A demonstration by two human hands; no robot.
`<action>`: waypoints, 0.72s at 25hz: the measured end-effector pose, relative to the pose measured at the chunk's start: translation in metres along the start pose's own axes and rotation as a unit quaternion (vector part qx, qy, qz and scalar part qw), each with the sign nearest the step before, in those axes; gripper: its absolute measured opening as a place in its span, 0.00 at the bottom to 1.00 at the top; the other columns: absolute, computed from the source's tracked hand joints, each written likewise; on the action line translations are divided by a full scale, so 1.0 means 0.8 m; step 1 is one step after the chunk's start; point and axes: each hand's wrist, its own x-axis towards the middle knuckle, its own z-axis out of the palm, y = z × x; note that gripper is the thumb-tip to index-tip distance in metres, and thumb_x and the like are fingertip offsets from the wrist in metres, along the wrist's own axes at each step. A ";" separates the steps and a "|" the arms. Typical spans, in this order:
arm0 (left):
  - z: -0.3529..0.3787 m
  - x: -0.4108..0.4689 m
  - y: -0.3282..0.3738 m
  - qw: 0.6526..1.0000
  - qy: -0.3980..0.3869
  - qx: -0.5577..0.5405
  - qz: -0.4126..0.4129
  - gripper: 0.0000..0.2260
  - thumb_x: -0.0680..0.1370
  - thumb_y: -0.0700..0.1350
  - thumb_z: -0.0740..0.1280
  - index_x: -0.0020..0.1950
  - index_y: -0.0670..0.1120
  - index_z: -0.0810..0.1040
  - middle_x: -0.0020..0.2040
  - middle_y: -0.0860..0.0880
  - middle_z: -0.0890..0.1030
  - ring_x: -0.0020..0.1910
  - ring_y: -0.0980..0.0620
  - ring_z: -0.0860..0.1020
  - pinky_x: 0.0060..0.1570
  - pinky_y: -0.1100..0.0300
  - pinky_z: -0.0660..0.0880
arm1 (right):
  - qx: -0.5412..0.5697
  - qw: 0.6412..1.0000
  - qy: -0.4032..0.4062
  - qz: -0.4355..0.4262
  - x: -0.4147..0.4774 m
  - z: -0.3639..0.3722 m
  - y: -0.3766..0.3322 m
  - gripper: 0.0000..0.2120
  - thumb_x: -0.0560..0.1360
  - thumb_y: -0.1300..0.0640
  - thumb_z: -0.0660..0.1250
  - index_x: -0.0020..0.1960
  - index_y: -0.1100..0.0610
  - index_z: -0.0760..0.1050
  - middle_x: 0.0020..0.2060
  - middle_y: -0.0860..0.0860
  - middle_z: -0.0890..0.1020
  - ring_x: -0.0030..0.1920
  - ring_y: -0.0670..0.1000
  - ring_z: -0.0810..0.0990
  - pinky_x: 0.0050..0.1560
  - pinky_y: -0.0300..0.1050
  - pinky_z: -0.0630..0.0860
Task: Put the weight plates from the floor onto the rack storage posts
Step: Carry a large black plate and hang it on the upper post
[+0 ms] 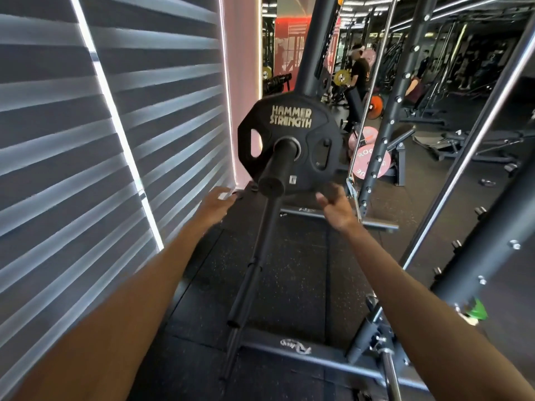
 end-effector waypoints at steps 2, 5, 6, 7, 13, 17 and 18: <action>0.005 -0.046 -0.069 0.997 -0.027 -0.029 -0.064 0.11 0.81 0.50 0.64 0.61 0.47 0.73 0.50 0.40 0.80 0.40 0.48 0.80 0.43 0.54 0.77 | -0.007 0.999 -0.012 0.046 -0.033 0.022 0.085 0.20 0.78 0.50 0.67 0.67 0.53 0.69 0.55 0.57 0.81 0.46 0.51 0.78 0.44 0.43 0.72; 0.034 -0.107 -0.160 0.989 -0.058 -0.032 -0.135 0.08 0.82 0.48 0.62 0.57 0.46 0.73 0.44 0.42 0.81 0.35 0.49 0.79 0.39 0.58 0.75 | -0.028 0.990 -0.046 0.128 -0.089 0.050 0.216 0.10 0.77 0.49 0.67 0.56 0.50 0.75 0.48 0.56 0.85 0.47 0.54 0.82 0.46 0.49 0.75; 0.050 -0.126 -0.185 0.985 -0.069 -0.030 -0.152 0.07 0.82 0.48 0.62 0.56 0.46 0.72 0.41 0.43 0.81 0.34 0.49 0.79 0.37 0.58 0.74 | -0.032 0.987 -0.052 0.148 -0.119 0.052 0.237 0.06 0.78 0.50 0.66 0.53 0.50 0.76 0.45 0.55 0.85 0.47 0.54 0.83 0.45 0.48 0.75; 0.065 -0.144 -0.206 0.982 -0.080 -0.028 -0.169 0.07 0.82 0.47 0.62 0.56 0.46 0.72 0.39 0.44 0.80 0.34 0.49 0.79 0.36 0.59 0.74 | -0.026 0.985 -0.052 0.164 -0.152 0.052 0.242 0.04 0.78 0.50 0.66 0.51 0.50 0.76 0.43 0.54 0.85 0.45 0.54 0.83 0.44 0.46 0.75; 0.195 -0.237 -0.249 0.961 -0.170 0.011 -0.217 0.07 0.82 0.48 0.62 0.54 0.46 0.75 0.41 0.45 0.82 0.38 0.48 0.82 0.38 0.57 0.76 | -0.024 0.965 -0.054 0.255 -0.270 -0.007 0.316 0.09 0.80 0.55 0.63 0.42 0.52 0.73 0.41 0.59 0.85 0.40 0.55 0.83 0.37 0.41 0.75; 0.314 -0.277 -0.201 0.952 -0.226 0.018 -0.204 0.06 0.82 0.47 0.62 0.55 0.46 0.75 0.40 0.46 0.82 0.37 0.50 0.81 0.37 0.58 0.76 | -0.026 0.958 -0.022 0.284 -0.309 -0.090 0.374 0.09 0.78 0.50 0.63 0.40 0.51 0.75 0.41 0.59 0.85 0.41 0.57 0.84 0.42 0.49 0.79; 0.350 -0.286 -0.184 0.948 -0.248 0.025 -0.196 0.06 0.82 0.47 0.62 0.56 0.46 0.75 0.41 0.45 0.82 0.37 0.50 0.81 0.37 0.59 0.76 | -0.019 0.956 -0.009 0.292 -0.318 -0.119 0.380 0.09 0.79 0.51 0.63 0.41 0.52 0.75 0.40 0.59 0.85 0.40 0.57 0.83 0.41 0.47 0.78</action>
